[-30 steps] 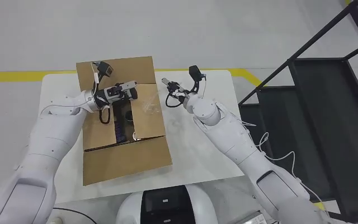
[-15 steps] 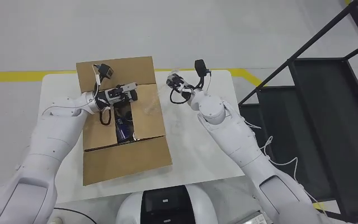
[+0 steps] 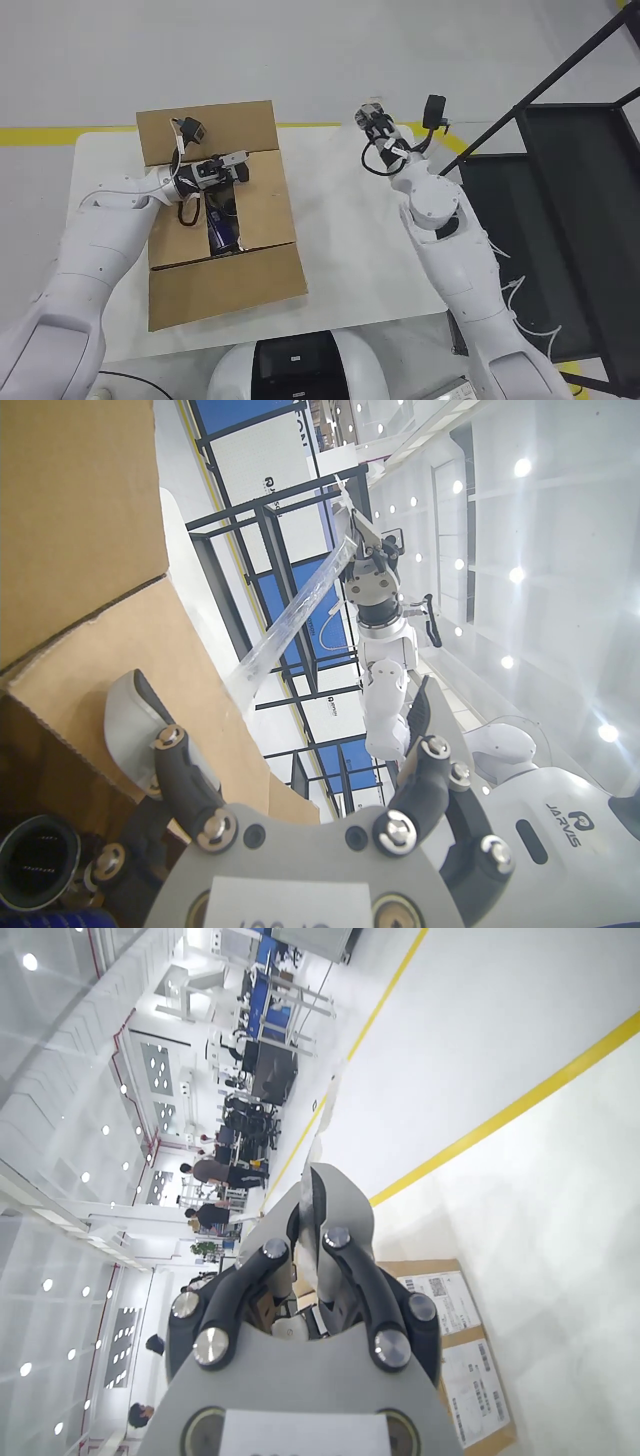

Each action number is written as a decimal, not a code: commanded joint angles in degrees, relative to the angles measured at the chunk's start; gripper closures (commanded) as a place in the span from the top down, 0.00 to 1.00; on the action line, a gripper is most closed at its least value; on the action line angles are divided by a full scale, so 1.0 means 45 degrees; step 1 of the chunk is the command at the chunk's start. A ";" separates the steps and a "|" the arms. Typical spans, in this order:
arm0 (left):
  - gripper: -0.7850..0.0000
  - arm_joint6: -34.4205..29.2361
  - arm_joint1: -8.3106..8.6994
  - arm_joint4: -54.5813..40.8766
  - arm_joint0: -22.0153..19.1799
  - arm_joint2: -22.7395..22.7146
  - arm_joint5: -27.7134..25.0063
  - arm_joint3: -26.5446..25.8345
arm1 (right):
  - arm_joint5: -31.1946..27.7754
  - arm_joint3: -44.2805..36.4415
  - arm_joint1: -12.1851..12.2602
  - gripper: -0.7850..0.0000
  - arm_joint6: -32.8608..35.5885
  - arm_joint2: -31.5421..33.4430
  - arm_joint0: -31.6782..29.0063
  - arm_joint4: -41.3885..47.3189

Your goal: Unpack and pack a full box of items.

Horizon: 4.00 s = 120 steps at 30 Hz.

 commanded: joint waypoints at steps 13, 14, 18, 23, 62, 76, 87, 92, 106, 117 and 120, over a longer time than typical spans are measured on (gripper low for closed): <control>1.00 -0.0118 0.0015 -0.0082 0.0029 0.0031 0.0117 -0.0142 | 0.0331 0.0641 0.0239 1.00 -0.0096 0.0879 -0.1187 -0.2244; 1.00 -0.0126 0.0022 -0.0087 0.0034 0.0023 0.0125 -0.0160 | 0.0382 0.0724 0.0228 1.00 -0.0180 0.0875 -0.1205 -0.2240; 1.00 -0.0170 0.0076 -0.0077 0.0033 -0.0046 0.0169 -0.0298 | 0.0780 0.1125 0.0233 1.00 -0.0462 0.0819 -0.1306 -0.2886; 1.00 -0.0235 0.0216 -0.0041 0.0091 -0.0234 0.0234 -0.0600 | 0.0909 0.1219 0.0398 1.00 -0.0381 0.0969 -0.1668 -0.4866; 1.00 -0.0535 0.0966 -0.0239 0.1536 -0.1384 0.0535 -0.2677 | 0.1275 -0.0647 -0.0300 1.00 -0.2498 0.2586 -0.2332 0.3005; 1.00 -0.0520 0.1102 -0.0293 0.1633 -0.1810 0.0520 -0.2926 | 0.0691 -0.1586 0.0523 1.00 0.1970 0.2789 -0.3178 -0.4143; 1.00 -0.0421 0.1750 -0.0557 0.2374 -0.3707 0.0421 -0.4685 | -0.1510 -0.3787 0.0800 1.00 0.8930 0.2417 -0.4277 -0.0717; 1.00 -0.0427 0.2078 -0.0088 0.2867 -0.4615 0.0428 -0.5162 | -0.1650 -0.3950 0.1015 1.00 1.1770 0.2283 -0.4793 -0.0274; 1.00 -0.0310 0.2309 0.0664 0.3290 -0.5248 0.0412 -0.5245 | -0.2468 -0.2875 0.1114 1.00 1.1707 0.1433 -0.4287 -0.1234; 1.00 0.2481 0.2523 0.2404 0.3547 -0.6515 -0.1061 -0.4786 | -0.1445 -0.2120 0.1295 1.00 1.2979 0.1340 -0.4632 -0.1131; 1.00 0.3146 0.2543 0.3310 0.3298 -0.6615 -0.1532 -0.4077 | -0.1222 -0.1896 0.1374 1.00 1.3535 0.1212 -0.4926 -0.1080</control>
